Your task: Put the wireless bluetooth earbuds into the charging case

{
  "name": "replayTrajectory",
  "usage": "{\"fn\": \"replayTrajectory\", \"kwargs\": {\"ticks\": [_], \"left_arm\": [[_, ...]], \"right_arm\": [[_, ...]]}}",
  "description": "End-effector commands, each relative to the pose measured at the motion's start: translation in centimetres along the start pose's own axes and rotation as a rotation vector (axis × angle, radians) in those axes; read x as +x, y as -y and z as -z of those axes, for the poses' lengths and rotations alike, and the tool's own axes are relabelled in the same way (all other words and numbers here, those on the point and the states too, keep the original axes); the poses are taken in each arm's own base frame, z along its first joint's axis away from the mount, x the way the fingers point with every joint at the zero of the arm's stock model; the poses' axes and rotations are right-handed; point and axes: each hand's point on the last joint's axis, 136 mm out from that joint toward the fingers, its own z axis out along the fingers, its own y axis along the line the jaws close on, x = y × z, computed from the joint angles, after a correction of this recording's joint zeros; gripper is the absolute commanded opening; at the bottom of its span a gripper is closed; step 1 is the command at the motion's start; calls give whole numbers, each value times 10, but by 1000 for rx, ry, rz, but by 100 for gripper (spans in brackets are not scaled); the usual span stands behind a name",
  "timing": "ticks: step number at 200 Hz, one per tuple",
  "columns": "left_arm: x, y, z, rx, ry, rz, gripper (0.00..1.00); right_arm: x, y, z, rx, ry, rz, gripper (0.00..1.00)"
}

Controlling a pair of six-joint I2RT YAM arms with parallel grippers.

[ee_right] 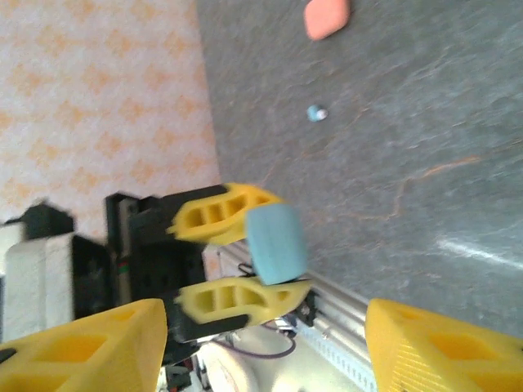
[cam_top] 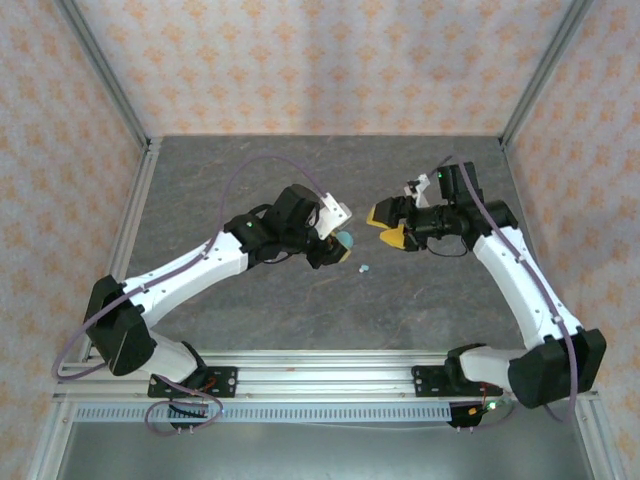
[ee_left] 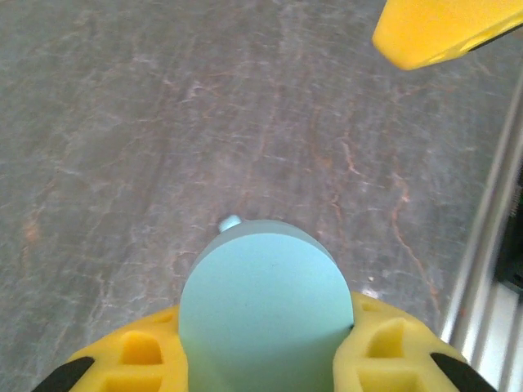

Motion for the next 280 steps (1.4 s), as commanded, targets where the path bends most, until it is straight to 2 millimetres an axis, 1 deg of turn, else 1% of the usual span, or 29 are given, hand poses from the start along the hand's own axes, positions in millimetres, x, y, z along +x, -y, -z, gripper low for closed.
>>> {"fn": "replayTrajectory", "kwargs": {"ticks": [1,17,40,70,114,137,156,164,177,184,191,196,210,215,219,236,244,254,265,280], "left_arm": [[-21,21,22,98,45,-60,15],[-26,27,27,124,51,-70,16],[-33,36,36,160,76,-85,16],[-39,45,47,193,107,-102,17],[-46,50,61,197,142,-123,18],[-49,48,66,179,159,-131,19],[-55,46,71,162,184,-135,20],[-56,45,71,156,189,-138,20],[-58,43,73,145,192,-140,21],[-59,42,73,137,194,-137,22],[-61,39,75,122,201,-128,24],[-63,36,75,105,208,-117,28],[-71,23,80,32,247,-69,49],[-75,21,84,14,268,-56,54],[-79,19,88,3,288,-53,57],[-93,16,108,-34,388,-40,75],[-98,15,118,-41,432,-37,78],[-103,14,131,-33,487,-32,80],[-107,9,144,-10,548,-1,80],[-112,4,159,79,640,47,78]], "right_arm": [[8,-25,0,-63,-7,43,65],[16,-26,-5,-60,-32,52,65],[23,-20,-13,-35,-52,45,64],[30,-24,-20,-39,-73,63,64],[37,-29,-32,-45,-114,58,57],[40,-33,-34,-56,-124,55,55],[42,-38,-34,-64,-130,60,48],[43,-40,-33,-66,-127,56,42],[42,-42,-32,-72,-119,41,27],[41,-45,-31,-78,-110,30,22],[39,-47,-31,-87,-101,16,18],[37,-49,-30,-98,-90,6,16],[27,-59,-30,-138,-49,-38,12],[22,-64,-30,-157,-28,-57,11],[21,-74,-22,-192,3,-55,10],[6,-97,-10,-281,89,-114,10],[1,-105,-6,-307,112,-142,10],[-3,-114,-2,-331,125,-170,10],[-7,-122,1,-346,128,-193,9],[-8,-132,4,-363,116,-212,9]]}}
